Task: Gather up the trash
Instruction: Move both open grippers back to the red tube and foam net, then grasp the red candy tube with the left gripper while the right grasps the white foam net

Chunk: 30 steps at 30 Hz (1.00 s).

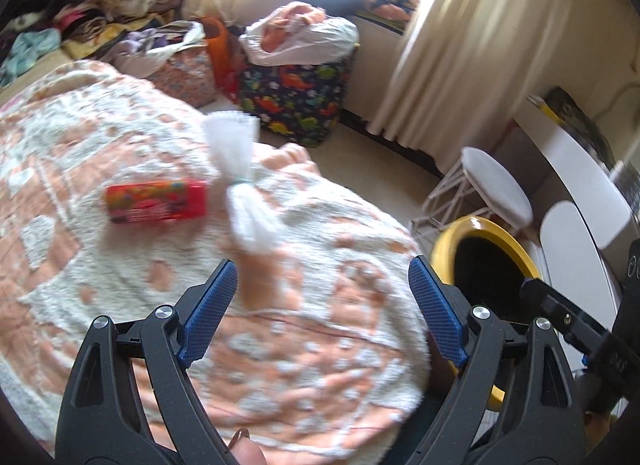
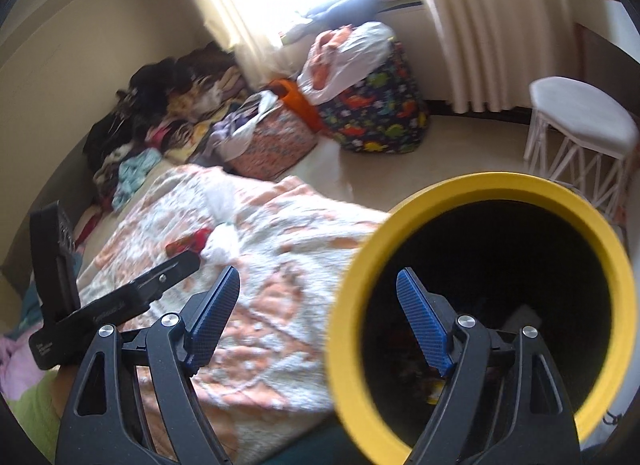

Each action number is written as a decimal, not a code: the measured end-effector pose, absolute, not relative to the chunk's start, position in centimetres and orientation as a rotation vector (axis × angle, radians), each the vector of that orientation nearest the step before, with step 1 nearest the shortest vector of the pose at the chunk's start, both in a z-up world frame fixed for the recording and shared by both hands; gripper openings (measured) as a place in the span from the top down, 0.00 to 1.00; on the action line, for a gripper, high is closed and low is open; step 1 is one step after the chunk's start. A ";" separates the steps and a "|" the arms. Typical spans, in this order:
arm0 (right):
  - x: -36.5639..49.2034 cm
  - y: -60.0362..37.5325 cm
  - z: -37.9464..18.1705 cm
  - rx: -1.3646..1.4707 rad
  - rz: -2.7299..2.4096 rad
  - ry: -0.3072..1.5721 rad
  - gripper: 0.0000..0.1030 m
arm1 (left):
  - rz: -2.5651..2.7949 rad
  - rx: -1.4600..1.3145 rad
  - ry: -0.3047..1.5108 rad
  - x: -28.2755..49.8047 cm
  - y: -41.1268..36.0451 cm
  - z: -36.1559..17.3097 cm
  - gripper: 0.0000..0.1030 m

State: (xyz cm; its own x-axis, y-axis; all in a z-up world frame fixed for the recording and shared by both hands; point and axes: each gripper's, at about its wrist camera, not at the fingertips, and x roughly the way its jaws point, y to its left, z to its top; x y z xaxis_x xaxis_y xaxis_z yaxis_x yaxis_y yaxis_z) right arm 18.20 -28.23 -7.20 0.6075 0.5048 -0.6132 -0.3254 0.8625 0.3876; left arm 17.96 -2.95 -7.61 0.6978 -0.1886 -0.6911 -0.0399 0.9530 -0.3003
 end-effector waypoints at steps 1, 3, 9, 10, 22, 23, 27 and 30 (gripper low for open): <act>18.4 -27.4 -7.2 0.235 0.499 0.788 0.24 | -0.070 -0.317 0.796 18.0 -2.0 -7.7 0.23; 18.6 -25.9 -7.3 0.209 0.518 0.797 0.24 | -0.046 -0.339 0.792 17.8 -0.3 -7.9 0.23; 19.9 -21.8 -7.4 0.154 0.570 0.823 0.24 | 0.010 -0.411 0.786 17.9 3.6 -8.6 0.23; 20.2 -21.1 -7.4 0.146 0.577 0.827 0.24 | 0.016 -0.423 0.785 17.9 4.1 -8.7 0.23; 24.2 -14.1 -9.5 0.031 0.644 0.877 0.24 | 0.031 -0.586 0.809 19.9 8.4 -11.2 0.24; 24.5 -13.8 -9.8 0.024 0.647 0.882 0.24 | 0.032 -0.603 0.815 20.1 8.6 -11.5 0.24; 25.5 -12.5 -10.7 0.002 0.661 0.904 0.24 | 0.032 -0.696 0.830 21.4 9.7 -12.6 0.25; 26.3 -11.3 -11.4 -0.021 0.671 0.919 0.24 | 0.035 -0.748 0.828 22.2 10.4 -13.2 0.26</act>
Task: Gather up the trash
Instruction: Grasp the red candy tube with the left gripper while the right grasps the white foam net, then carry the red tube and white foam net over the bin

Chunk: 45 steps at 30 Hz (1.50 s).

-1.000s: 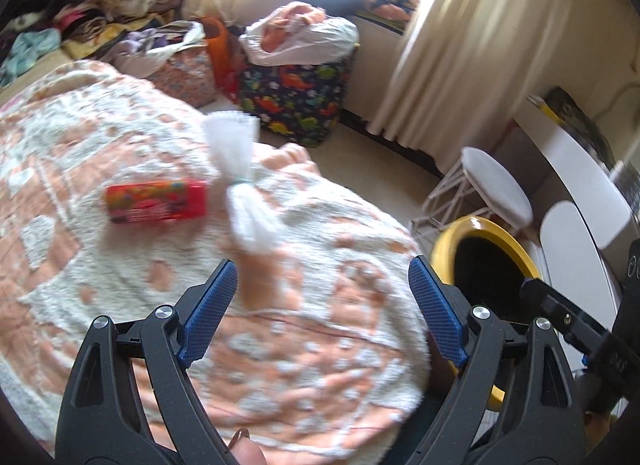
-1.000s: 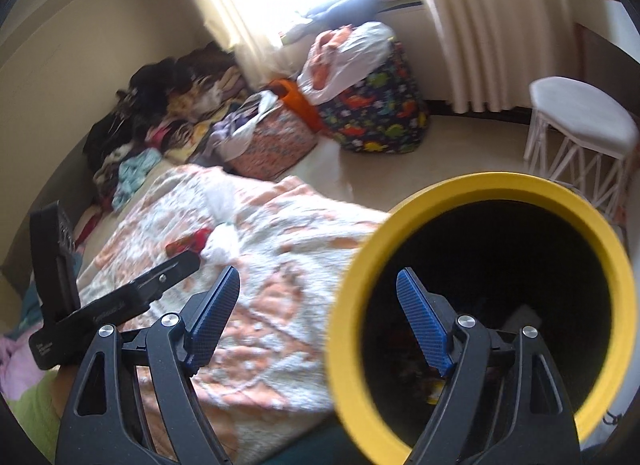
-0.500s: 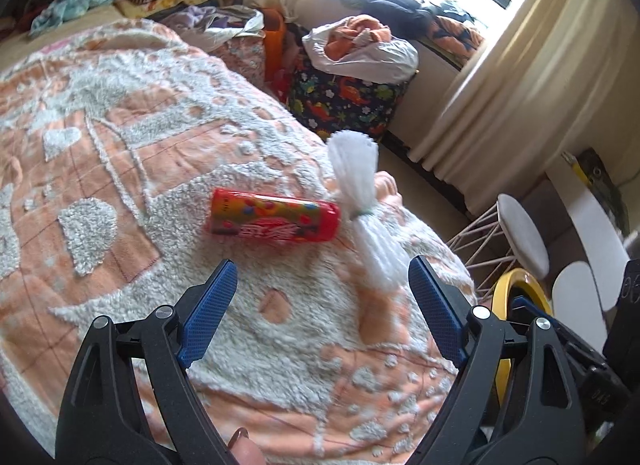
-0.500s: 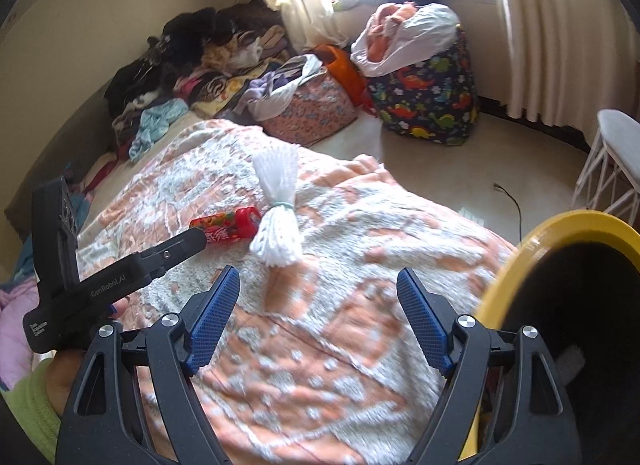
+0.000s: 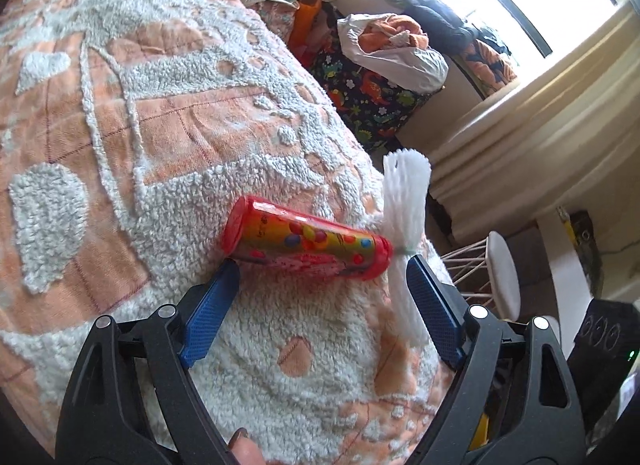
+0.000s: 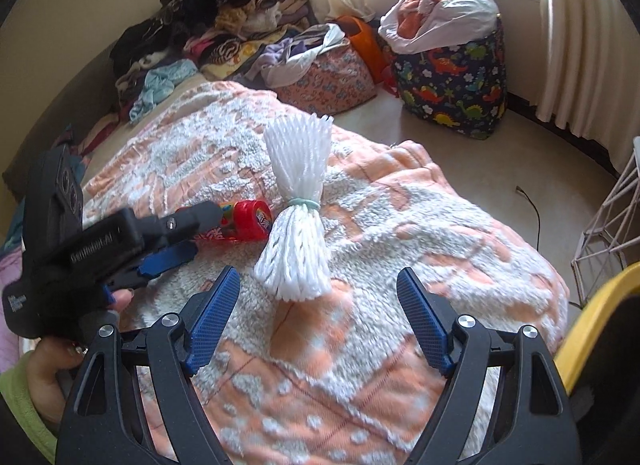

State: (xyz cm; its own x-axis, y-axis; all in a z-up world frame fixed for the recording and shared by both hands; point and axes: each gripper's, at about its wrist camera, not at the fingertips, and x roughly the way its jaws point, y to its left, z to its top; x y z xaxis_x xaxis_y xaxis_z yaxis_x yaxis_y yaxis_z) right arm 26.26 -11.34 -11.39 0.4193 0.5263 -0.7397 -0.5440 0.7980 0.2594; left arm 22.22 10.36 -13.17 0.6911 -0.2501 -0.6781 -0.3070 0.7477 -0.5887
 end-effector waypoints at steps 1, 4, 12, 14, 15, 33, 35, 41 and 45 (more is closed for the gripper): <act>26.5 -11.0 -11.6 -0.026 0.675 0.924 0.24 | 0.037 -0.760 0.826 22.4 10.5 -13.3 0.26; 27.2 -9.8 -12.3 -0.042 0.685 0.940 0.26 | 0.047 -0.787 0.823 23.2 10.9 -13.5 0.28; 27.7 -8.7 -13.4 -0.019 0.707 0.989 0.72 | 0.090 -0.832 0.821 24.5 11.4 -13.9 0.34; 27.3 -9.2 -13.1 -0.003 0.706 0.979 0.73 | 0.108 -0.829 0.820 24.6 11.3 -13.9 0.43; 27.1 -9.6 -12.9 0.008 0.705 0.974 0.73 | 0.115 -0.830 0.820 24.7 11.5 -14.0 0.46; 23.0 -22.1 -8.7 0.172 0.572 0.847 0.74 | -0.035 -0.631 0.796 23.7 3.5 -9.4 0.71; 22.6 -23.8 -8.5 0.188 0.552 0.833 0.74 | -0.061 -0.604 0.788 23.6 1.9 -8.6 0.71; 21.3 -28.3 -8.5 0.241 0.475 0.820 0.74 | -0.140 -0.525 0.771 23.3 -2.4 -6.8 0.71; 20.4 -31.0 -8.7 0.260 0.429 0.817 0.74 | -0.191 -0.477 0.761 23.2 -5.3 -5.9 0.71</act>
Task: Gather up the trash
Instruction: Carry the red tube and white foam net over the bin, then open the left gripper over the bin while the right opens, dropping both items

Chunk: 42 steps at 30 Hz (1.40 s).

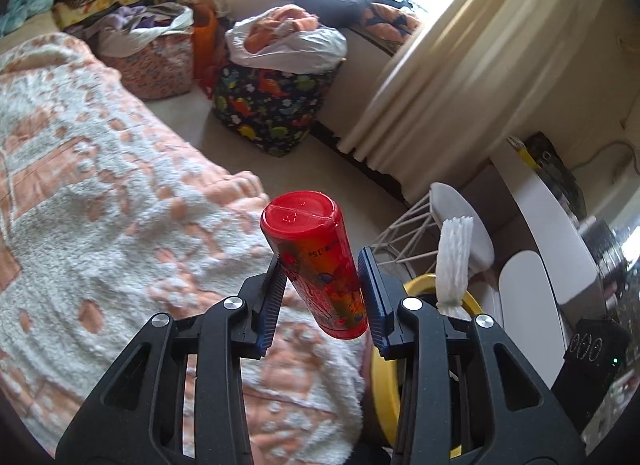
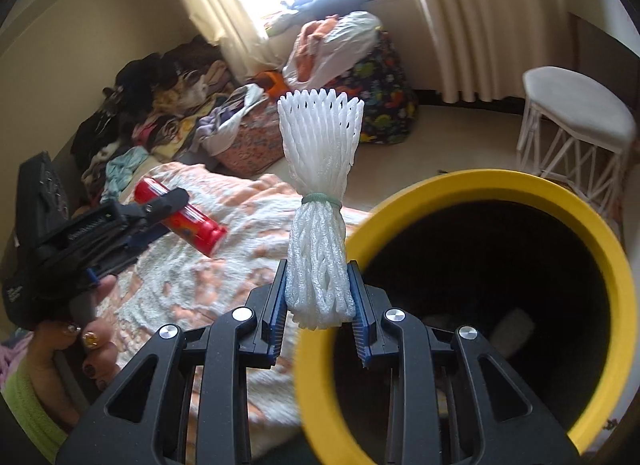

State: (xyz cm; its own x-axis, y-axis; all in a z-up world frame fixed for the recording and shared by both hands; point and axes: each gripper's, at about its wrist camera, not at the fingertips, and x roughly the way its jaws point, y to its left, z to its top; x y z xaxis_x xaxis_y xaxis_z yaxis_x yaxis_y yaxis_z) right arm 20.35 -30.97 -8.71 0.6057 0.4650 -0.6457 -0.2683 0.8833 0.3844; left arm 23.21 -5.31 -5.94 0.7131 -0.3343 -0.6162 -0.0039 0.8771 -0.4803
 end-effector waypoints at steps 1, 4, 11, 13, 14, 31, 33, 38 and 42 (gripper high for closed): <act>20.2 -31.5 -8.8 0.264 0.419 0.817 0.74 | -0.202 -0.468 0.760 23.1 -5.9 -5.8 0.71; 19.7 -33.3 -9.3 0.284 0.385 0.823 0.74 | -0.236 -0.439 0.759 23.0 -7.8 -5.4 0.71; 18.6 -37.0 -10.2 0.323 0.327 0.827 0.74 | -0.300 -0.375 0.765 22.6 -11.6 -5.0 0.71; 18.4 -37.8 -10.4 0.331 0.315 0.830 0.74 | -0.316 -0.359 0.766 22.5 -12.5 -4.9 0.71; 18.4 -38.1 -10.4 0.334 0.311 0.831 0.74 | -0.324 -0.351 0.766 22.4 -13.0 -4.8 0.71; 16.4 -43.7 -11.1 0.403 0.251 0.864 0.41 | -0.487 -0.208 0.825 21.2 -20.5 -6.1 0.71; 16.0 -44.1 -10.9 0.404 0.239 0.861 0.37 | -0.491 -0.193 0.832 21.1 -21.1 -6.4 0.71; 15.3 -44.8 -10.5 0.403 0.211 0.847 0.31 | -0.478 -0.178 0.846 21.0 -21.5 -6.9 0.56; 15.0 -45.1 -10.2 0.402 0.193 0.836 0.26 | -0.469 -0.172 0.850 20.8 -21.4 -7.0 0.49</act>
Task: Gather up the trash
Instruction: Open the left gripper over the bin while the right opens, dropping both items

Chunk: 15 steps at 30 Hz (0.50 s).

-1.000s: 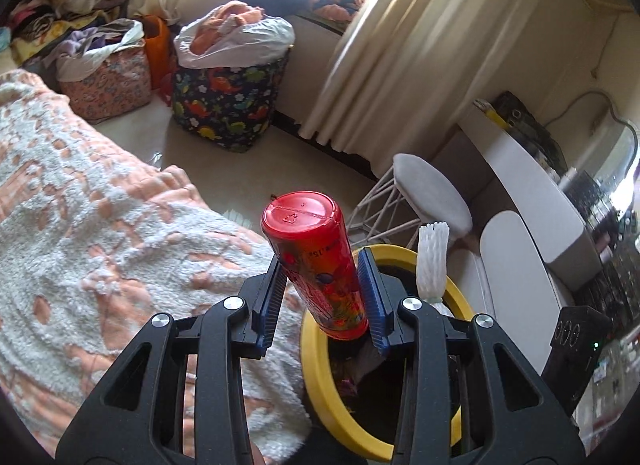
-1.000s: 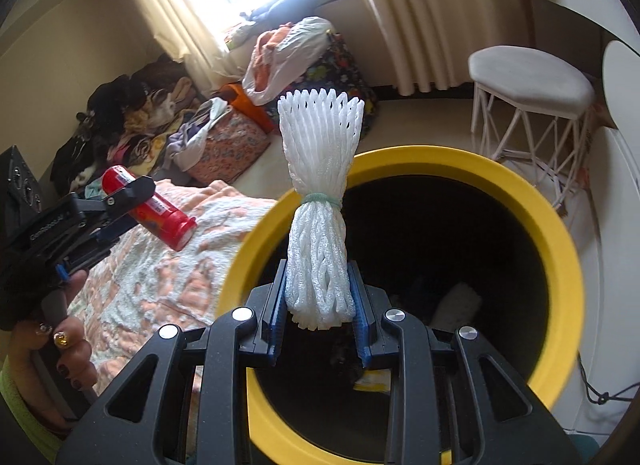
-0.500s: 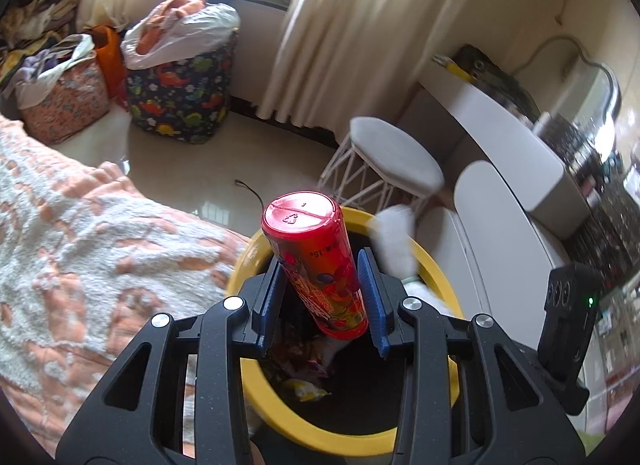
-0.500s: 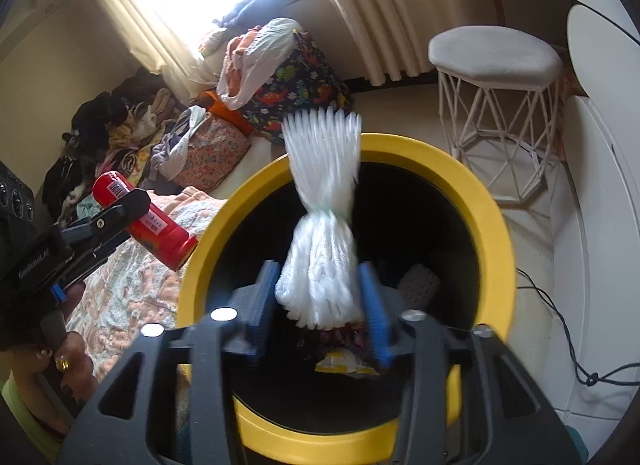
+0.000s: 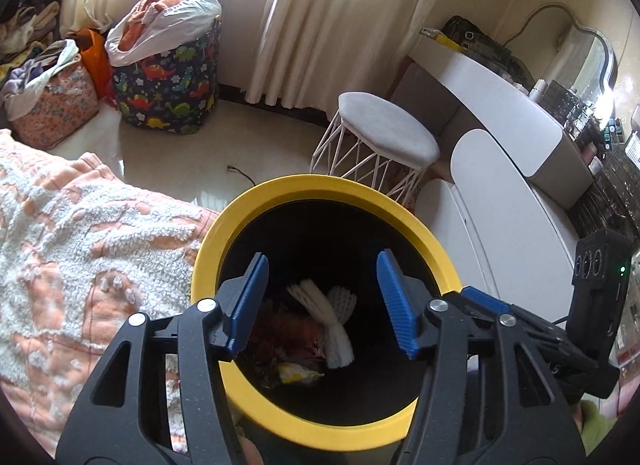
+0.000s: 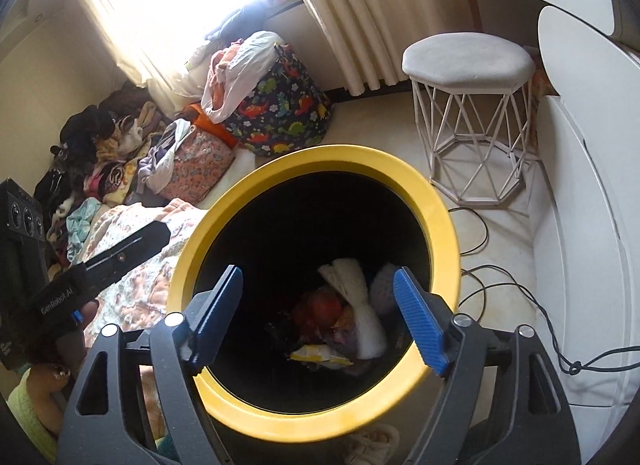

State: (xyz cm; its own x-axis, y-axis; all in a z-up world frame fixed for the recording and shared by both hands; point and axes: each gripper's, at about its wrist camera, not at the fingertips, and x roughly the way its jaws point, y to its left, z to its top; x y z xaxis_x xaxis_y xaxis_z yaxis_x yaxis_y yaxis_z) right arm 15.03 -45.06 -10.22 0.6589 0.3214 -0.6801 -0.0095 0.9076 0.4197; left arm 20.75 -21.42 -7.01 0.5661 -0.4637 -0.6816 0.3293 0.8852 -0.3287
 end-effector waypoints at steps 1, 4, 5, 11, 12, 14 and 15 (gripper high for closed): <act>15.0 -45.0 -10.2 0.401 0.191 0.834 0.25 | -0.465 -0.170 0.848 20.7 -21.3 -7.0 0.44; 14.7 -44.8 -10.1 0.393 0.184 0.828 0.23 | -0.456 -0.171 0.845 20.4 -21.0 -6.8 0.33; 14.7 -44.8 -9.9 0.390 0.183 0.826 0.21 | -0.450 -0.170 0.843 20.3 -20.8 -6.7 0.26; 14.3 -44.4 -9.2 0.368 0.175 0.802 0.14 | -0.400 -0.163 0.820 19.5 -19.4 -6.2 0.12; 14.2 -44.2 -9.1 0.363 0.176 0.796 0.13 | -0.394 -0.169 0.818 19.4 -19.1 -6.2 0.12; 14.0 -44.0 -8.8 0.353 0.176 0.784 0.11 | -0.377 -0.181 0.804 19.0 -18.4 -5.8 0.11; 14.0 -43.8 -8.7 0.347 0.175 0.779 0.09 | -0.367 -0.181 0.795 18.8 -18.0 -5.6 0.11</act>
State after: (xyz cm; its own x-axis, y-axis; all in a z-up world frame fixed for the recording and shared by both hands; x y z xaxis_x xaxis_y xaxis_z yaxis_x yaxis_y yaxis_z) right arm 13.96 -43.78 -8.69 0.7006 0.2805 -0.6561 -0.0267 0.9291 0.3688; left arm 18.80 -18.02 -5.61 0.6416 -0.3876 -0.6619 0.2533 0.9216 -0.2941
